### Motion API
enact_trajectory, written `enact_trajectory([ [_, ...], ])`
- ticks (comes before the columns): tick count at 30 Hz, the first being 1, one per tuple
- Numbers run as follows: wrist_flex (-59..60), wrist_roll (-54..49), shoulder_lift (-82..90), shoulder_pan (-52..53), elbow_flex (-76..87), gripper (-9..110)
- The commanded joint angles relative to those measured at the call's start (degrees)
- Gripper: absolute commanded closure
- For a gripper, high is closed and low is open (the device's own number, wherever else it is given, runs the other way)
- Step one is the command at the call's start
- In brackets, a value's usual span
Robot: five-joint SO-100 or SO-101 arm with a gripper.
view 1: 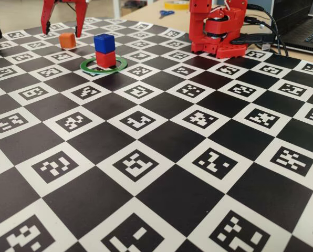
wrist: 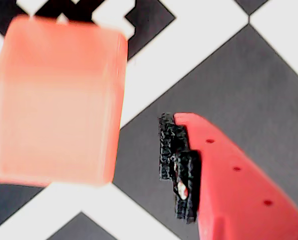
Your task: Grab the red cube then put it in the green circle then put the blue cube on top and finally the orange cube on top
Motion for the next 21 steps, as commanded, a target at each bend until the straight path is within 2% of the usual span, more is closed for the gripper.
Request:
enact_trajectory([
  [1, -1.05, -0.35, 1.85, 0.88, -4.92, 60],
  [12, -3.52, 0.26, 0.35, 1.05, -4.92, 61],
  [17, -3.96, 0.09, -0.09, 1.05, -4.92, 67],
  [21, -3.96, 0.09, -0.18, 0.97, -4.75, 77],
])
